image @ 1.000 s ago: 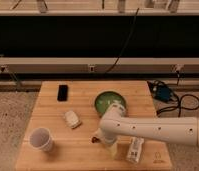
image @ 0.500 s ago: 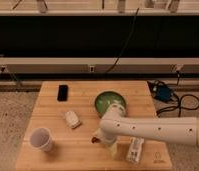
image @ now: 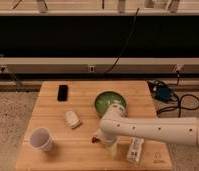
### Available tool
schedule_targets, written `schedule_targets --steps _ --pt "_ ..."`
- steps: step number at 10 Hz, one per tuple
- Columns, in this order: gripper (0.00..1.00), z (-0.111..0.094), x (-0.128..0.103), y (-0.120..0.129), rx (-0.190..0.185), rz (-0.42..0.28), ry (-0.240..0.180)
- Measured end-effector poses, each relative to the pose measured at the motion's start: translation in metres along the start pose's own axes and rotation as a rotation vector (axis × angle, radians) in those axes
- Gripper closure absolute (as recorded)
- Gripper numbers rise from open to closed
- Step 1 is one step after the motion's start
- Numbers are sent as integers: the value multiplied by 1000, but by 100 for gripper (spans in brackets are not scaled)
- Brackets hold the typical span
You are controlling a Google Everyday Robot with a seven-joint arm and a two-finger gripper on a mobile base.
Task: Place the pepper on the white sponge
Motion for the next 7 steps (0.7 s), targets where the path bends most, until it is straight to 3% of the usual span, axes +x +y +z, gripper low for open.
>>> schedule_targets --steps 3,5,7 --pt "22 1 -1 -1 1 -6 -4" --pt "29 1 0 -1 1 -7 -4" --pt "44 1 0 0 1 -10 -6"
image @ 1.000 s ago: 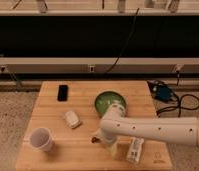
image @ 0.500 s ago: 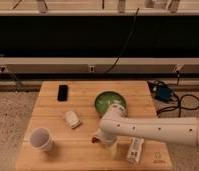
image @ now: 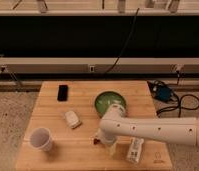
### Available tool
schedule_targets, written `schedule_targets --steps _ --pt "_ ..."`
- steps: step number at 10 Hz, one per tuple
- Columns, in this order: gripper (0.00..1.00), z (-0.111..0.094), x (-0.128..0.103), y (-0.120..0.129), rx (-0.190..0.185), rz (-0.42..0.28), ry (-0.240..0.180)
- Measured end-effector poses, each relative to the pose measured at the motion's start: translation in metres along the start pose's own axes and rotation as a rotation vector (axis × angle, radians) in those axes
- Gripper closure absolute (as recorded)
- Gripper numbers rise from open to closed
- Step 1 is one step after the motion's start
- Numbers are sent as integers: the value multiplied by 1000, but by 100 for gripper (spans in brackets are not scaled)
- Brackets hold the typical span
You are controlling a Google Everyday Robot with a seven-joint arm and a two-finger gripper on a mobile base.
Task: Place the pepper on the white sponge
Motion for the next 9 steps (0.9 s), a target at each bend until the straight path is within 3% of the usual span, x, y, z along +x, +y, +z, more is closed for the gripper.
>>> schedule_targets --steps 5,9 --pt "94 -7 4 -8 2 -4 0" --pt "98 -24 16 -25 5 -1 6"
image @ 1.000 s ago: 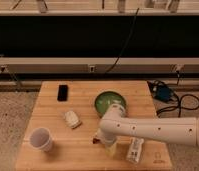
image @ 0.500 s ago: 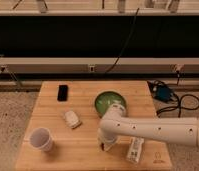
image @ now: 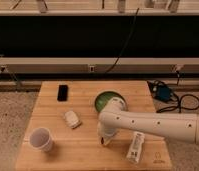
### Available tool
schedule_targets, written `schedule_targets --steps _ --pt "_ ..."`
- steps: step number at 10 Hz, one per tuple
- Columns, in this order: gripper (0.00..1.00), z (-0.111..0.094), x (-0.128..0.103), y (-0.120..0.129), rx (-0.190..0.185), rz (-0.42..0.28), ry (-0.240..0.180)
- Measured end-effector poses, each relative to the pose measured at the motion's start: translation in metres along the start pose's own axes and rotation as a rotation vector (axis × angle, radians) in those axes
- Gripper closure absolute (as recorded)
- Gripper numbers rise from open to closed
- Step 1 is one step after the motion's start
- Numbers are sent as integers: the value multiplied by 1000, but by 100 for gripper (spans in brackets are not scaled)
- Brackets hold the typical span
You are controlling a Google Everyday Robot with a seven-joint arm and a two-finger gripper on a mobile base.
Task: Place the pepper on the white sponge
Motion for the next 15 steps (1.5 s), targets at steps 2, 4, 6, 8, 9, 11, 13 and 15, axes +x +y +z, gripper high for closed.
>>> schedule_targets --steps 2,4,6,8,9,11,13,15 --pt "98 -5 6 -8 -2 -5 5" --pt "98 -13 6 -22 -7 -22 16" --pt "98 -20 6 -34 -15 -36 22" --pt "98 -25 3 -42 -24 -49 27" --pt "98 -29 1 -49 -32 -58 30" --pt "98 -33 2 -58 -36 -63 32" --pt "98 -36 2 -66 -43 -69 33" --pt "98 -47 -6 -83 -54 -100 38"
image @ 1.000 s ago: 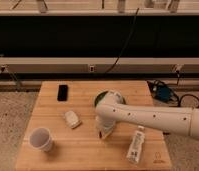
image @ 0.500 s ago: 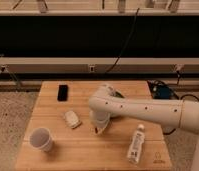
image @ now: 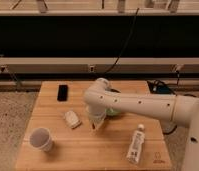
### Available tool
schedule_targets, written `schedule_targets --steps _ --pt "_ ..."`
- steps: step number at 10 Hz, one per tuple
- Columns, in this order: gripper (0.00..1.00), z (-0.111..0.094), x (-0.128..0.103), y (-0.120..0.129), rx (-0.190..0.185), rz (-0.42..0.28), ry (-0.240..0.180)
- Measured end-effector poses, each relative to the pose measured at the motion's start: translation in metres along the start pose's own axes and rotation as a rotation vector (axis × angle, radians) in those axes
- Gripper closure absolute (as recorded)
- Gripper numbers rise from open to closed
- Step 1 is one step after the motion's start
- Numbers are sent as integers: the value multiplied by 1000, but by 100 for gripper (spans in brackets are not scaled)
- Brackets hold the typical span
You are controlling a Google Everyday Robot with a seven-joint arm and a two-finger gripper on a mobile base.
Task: Place the pepper on the white sponge
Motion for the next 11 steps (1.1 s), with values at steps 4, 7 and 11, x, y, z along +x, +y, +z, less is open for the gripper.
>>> schedule_targets --steps 4,7,11 --pt "98 -4 -5 -12 -14 -29 8" --pt "98 -1 -8 -26 -24 -68 17" --pt "98 4 -8 -42 -34 -104 27"
